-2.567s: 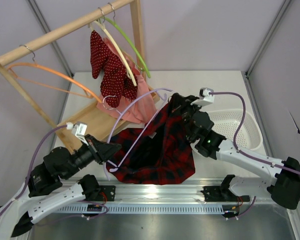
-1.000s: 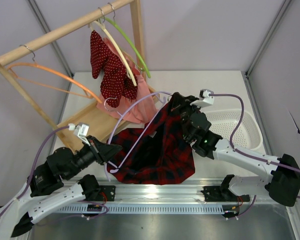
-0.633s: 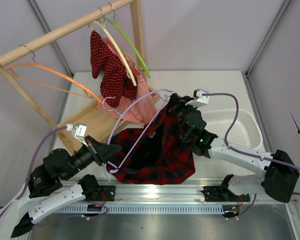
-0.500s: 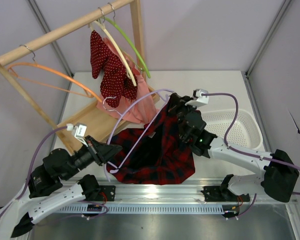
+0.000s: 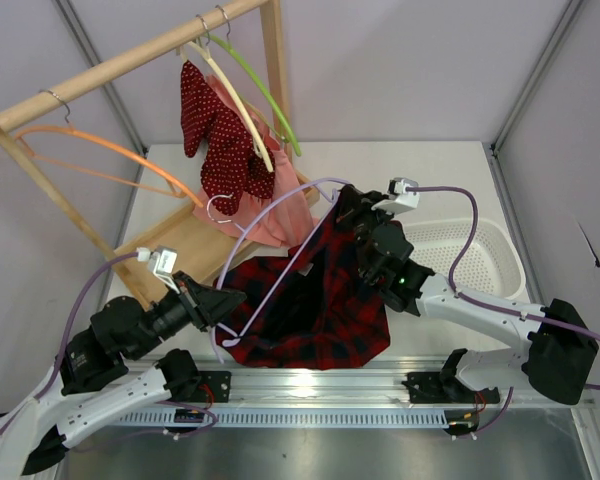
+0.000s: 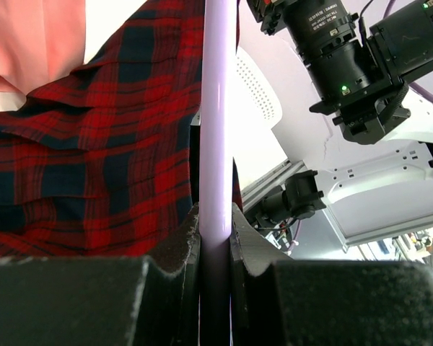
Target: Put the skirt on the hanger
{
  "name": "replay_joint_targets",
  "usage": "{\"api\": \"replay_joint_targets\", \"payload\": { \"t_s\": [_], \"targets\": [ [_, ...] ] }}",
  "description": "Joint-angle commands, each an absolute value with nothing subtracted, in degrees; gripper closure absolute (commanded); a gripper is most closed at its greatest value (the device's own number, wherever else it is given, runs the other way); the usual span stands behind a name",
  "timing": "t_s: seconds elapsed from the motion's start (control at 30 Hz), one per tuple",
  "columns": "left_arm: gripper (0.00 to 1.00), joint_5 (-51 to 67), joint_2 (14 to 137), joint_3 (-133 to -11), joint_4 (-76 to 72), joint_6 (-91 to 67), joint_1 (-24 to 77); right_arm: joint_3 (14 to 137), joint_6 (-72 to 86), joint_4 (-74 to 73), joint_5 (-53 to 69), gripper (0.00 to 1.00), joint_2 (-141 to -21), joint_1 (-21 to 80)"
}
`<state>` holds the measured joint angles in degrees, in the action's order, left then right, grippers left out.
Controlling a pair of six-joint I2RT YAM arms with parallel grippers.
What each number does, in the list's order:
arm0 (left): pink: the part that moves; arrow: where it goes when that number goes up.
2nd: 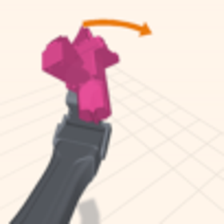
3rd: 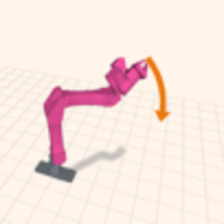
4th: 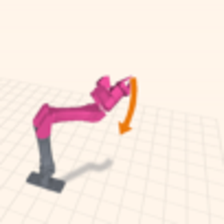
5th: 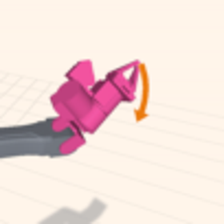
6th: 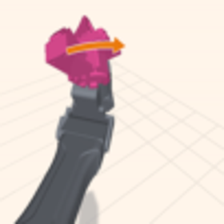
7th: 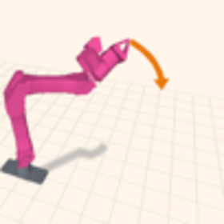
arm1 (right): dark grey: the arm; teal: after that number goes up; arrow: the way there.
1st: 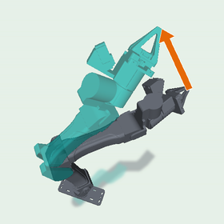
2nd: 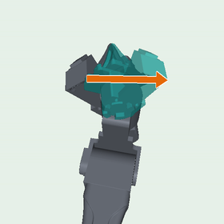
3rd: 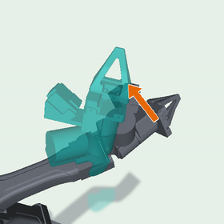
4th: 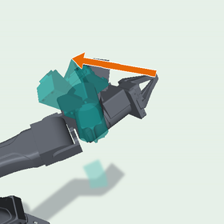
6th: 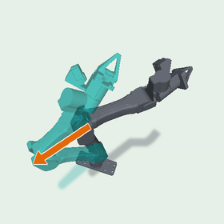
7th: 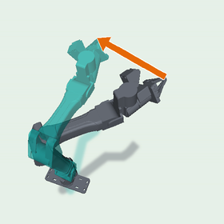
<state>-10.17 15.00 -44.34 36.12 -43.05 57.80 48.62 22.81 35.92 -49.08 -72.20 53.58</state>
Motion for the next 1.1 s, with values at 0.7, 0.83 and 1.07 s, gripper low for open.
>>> {"api": "replay_joint_targets", "payload": {
  "t_s": [0.7,0.83,1.07],
  "targets": [
    [1.00,-12.9,14.6,-45.6,34.3,-43.9,58.1,52.2,23.8,38.8,-49.6,1.00,-72.2,54.2],
    [1.00,-10.8,14.9,-45.2,33.7,-43.2,58.1,52.8,20.1,38.7,-50.5,1.00,-72.6,54.3],
    [1.00,-11.1,14.6,-45.8,33.2,-43.0,58.1,53.5,14.4,41.1,-51.6,1.00,-73.5,54.5]
  ]
}}
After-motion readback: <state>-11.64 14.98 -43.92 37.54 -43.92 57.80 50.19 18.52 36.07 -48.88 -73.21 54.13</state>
